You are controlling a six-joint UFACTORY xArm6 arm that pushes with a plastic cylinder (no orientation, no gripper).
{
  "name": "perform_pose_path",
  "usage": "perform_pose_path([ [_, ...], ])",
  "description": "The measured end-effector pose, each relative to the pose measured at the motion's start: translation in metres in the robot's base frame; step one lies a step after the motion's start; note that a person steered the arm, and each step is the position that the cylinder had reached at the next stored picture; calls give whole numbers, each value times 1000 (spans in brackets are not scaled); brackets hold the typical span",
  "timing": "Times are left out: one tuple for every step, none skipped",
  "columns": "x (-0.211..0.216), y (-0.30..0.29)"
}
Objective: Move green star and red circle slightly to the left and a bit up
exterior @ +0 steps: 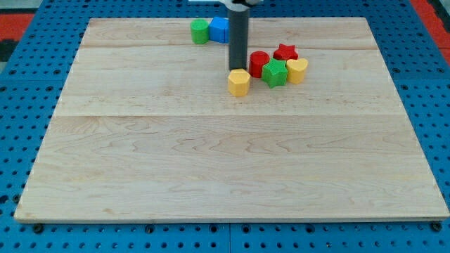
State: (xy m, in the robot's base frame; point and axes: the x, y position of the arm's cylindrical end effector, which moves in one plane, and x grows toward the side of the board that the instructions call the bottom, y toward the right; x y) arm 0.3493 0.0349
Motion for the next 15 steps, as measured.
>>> perform_pose_path([
  [16,19],
  [50,36],
  [73,63],
  [41,87],
  [11,87],
  [12,30],
  [16,-28],
  [16,-38],
  [16,-39],
  [16,-39],
  [16,-39],
  [16,-39],
  [16,-42],
  [16,-49],
  [18,-41],
])
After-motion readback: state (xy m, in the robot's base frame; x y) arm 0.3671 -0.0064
